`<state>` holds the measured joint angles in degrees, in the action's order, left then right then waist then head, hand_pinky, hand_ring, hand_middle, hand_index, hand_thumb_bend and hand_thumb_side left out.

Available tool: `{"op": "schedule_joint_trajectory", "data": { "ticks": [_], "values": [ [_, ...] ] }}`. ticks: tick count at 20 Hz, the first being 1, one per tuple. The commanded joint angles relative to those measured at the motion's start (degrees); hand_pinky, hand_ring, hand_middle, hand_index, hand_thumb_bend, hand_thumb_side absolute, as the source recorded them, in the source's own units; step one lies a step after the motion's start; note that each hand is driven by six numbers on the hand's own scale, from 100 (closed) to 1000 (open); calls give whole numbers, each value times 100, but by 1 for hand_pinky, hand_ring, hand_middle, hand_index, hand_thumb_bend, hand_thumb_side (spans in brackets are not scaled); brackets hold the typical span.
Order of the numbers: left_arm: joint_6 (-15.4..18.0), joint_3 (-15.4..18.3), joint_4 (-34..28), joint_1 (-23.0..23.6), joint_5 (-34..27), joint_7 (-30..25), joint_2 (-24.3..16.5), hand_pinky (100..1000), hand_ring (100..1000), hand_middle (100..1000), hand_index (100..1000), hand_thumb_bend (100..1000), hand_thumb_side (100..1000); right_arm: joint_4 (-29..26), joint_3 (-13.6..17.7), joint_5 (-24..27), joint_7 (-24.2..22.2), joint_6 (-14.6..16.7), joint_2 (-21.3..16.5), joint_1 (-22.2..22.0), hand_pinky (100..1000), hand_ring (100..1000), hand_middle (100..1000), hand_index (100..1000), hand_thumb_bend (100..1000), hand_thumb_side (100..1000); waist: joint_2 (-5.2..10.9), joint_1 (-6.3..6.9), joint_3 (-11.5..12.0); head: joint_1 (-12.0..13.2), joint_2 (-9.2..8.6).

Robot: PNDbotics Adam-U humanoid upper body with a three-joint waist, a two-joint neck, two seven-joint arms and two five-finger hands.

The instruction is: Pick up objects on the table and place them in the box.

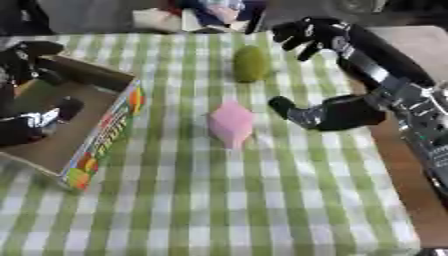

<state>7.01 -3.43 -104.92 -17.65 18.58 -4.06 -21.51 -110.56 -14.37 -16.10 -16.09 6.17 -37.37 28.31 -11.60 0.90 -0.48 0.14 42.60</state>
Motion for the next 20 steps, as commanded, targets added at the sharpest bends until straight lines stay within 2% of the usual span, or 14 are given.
{"op": "schedule_joint_trajectory", "data": {
  "ticks": [1, 10, 20],
  "values": [
    [2, 3, -48, -51, -53, 24, -54, 589, 680, 770, 820, 637, 561, -109, -35, 57, -105, 38, -270, 151, 684, 784, 805, 918, 360, 318, 106, -18, 30, -26, 26],
    [4, -38, -55, -69, -151, 64, -69, 581, 671, 763, 814, 635, 577, -154, -333, 183, -551, 127, -596, 464, 712, 802, 823, 928, 355, 312, 133, -61, 112, -85, 60],
    [22, -111, -58, -93, -181, -2, -137, 581, 670, 762, 814, 638, 585, -152, -891, 192, -1532, 350, -1113, 1019, 767, 848, 874, 950, 361, 299, 124, -185, 272, -194, 117]
  ]
}}
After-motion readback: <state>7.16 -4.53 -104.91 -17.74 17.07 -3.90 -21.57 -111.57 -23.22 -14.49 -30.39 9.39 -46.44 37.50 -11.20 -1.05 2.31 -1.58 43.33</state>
